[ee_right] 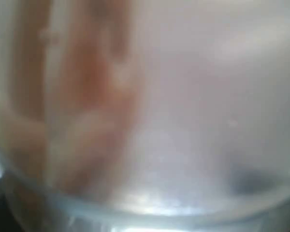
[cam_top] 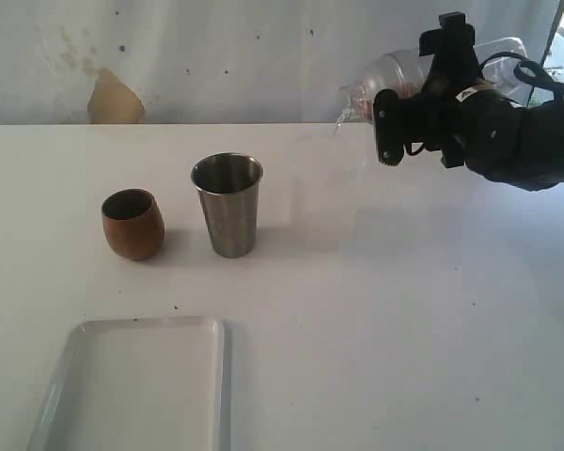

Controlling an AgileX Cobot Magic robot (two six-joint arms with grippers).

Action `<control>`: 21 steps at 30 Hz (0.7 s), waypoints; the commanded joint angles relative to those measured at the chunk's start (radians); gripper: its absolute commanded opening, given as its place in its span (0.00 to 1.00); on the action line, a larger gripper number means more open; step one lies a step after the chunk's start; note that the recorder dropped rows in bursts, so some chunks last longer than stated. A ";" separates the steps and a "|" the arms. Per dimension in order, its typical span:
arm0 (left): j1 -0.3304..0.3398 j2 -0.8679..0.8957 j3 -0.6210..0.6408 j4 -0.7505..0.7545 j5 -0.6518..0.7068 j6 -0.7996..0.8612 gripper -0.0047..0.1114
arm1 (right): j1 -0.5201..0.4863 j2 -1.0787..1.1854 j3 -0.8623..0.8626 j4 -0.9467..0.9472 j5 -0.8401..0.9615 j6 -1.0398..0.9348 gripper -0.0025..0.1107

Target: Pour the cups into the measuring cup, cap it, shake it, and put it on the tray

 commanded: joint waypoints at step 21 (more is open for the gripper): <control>-0.001 -0.004 0.005 0.006 -0.007 -0.002 0.04 | -0.002 -0.012 -0.011 -0.076 -0.140 -0.015 0.02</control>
